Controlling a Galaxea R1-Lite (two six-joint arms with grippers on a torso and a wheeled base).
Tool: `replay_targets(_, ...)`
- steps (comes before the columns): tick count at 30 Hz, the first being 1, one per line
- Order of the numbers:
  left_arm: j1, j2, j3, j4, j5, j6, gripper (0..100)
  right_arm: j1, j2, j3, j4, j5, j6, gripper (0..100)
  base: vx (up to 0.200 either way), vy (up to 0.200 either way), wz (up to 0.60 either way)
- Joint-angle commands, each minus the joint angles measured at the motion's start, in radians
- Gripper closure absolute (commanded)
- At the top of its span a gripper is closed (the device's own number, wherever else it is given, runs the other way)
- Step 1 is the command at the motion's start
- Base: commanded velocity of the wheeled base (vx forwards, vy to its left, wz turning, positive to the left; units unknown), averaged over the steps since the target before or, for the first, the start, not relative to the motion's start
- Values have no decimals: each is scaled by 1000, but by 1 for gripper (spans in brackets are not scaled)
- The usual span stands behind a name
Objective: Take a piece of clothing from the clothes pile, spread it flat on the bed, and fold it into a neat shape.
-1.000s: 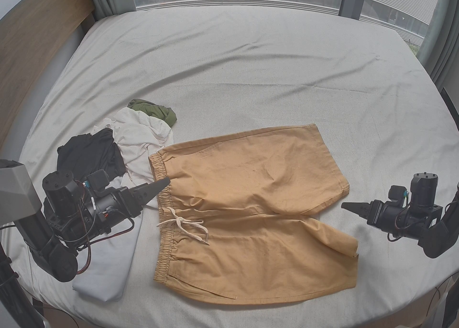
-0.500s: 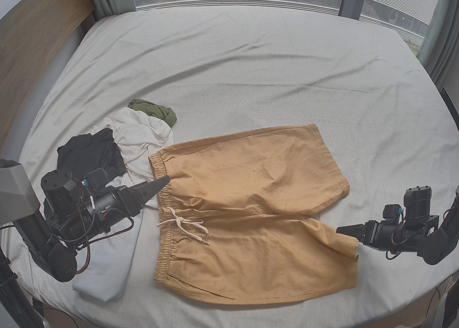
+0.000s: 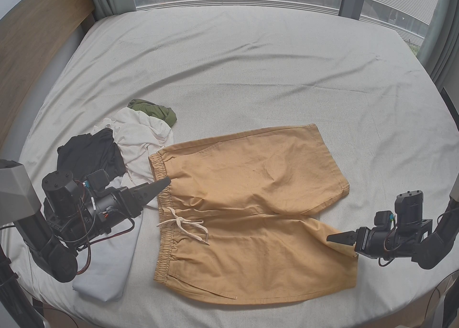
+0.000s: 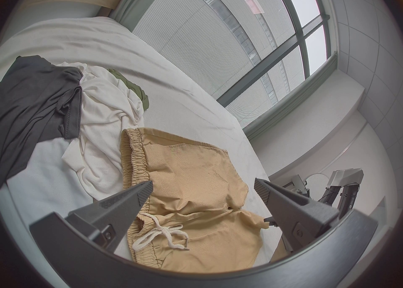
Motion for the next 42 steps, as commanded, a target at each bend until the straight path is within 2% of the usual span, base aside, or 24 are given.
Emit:
replay_targets(1, 0, 5, 1, -1, 0, 1, 0, -1, 64, -49, -17, -19, 7, 0, 0, 0, 0)
replay_targets(5, 0, 5, -1, -1, 0, -1, 0, -4, 89, -86, -61, -55, 45, 0, 0, 0, 0)
replay_targets(10, -3, 19, -1, -1, 0, 1, 0, -6, 84, -112, -136, -58, 110, 0, 0, 0, 0)
replay_targets(24, -3, 21, -4, -1, 0, 1, 0, -36, 23, -161, -192, -72, 111, 0, 0, 0, 0)
replay_targets(33, -11, 28, 2, -2, 2, 1, 0, -87, 24, -187, -198, -71, 110, 0, 0, 0, 0)
replay_targets(42, -20, 42, 8, -2, 2, 1, 0, -124, 26, -161, -126, -71, 72, 0, 0, 0, 0)
